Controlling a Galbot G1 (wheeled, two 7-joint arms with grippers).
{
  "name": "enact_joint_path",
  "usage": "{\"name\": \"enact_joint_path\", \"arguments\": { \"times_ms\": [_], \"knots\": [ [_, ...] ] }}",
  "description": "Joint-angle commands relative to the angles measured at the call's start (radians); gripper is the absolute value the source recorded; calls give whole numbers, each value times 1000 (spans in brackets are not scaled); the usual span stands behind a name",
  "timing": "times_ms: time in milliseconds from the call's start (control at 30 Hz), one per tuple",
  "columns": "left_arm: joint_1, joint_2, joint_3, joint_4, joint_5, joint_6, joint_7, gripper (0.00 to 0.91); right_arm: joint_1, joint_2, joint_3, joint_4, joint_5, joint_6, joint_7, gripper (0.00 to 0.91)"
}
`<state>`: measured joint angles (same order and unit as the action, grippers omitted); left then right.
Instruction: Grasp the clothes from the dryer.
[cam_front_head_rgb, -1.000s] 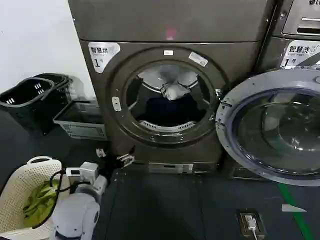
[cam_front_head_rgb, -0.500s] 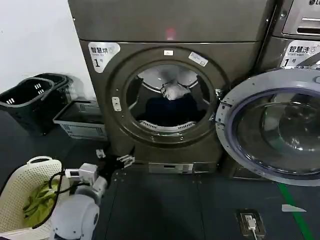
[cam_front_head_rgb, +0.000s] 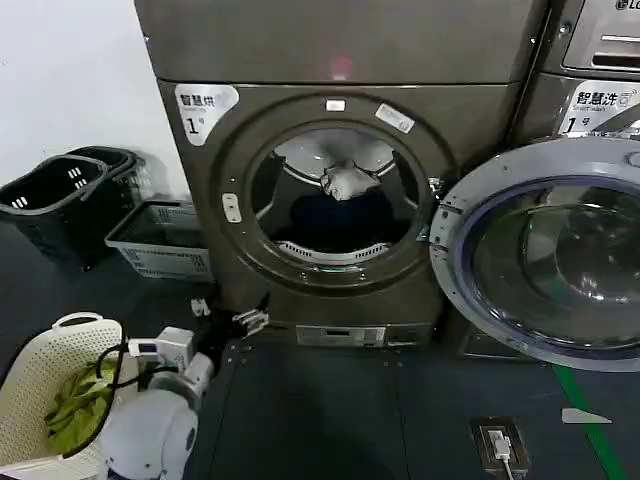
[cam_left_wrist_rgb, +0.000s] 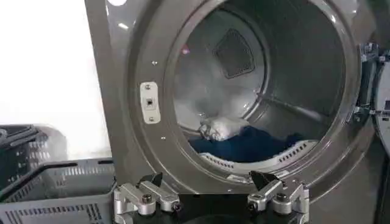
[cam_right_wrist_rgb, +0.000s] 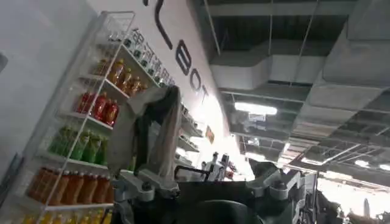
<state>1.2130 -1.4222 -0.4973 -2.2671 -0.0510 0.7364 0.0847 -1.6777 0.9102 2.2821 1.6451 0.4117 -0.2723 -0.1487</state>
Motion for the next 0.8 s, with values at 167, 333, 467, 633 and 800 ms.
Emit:
{"name": "enact_joint_path", "arguments": {
  "times_ms": [167,333,467,633,800],
  "knots": [
    [0,2,-1,2,-4,49,1,907,3,1,2,-1,3,-3,2,907],
    [4,1,0,-2,-17,49,0,907,6,5,5,4,9,-12,4,907],
    [5,3,-2,-4,-21,49,-1,907,3,10,9,0,9,-10,5,907],
    [8,4,-3,-3,-20,49,-1,907,1,12,14,-1,11,-11,5,907],
    [9,4,-5,-5,-23,49,0,907,0,19,14,1,11,-10,4,907]
  ]
}}
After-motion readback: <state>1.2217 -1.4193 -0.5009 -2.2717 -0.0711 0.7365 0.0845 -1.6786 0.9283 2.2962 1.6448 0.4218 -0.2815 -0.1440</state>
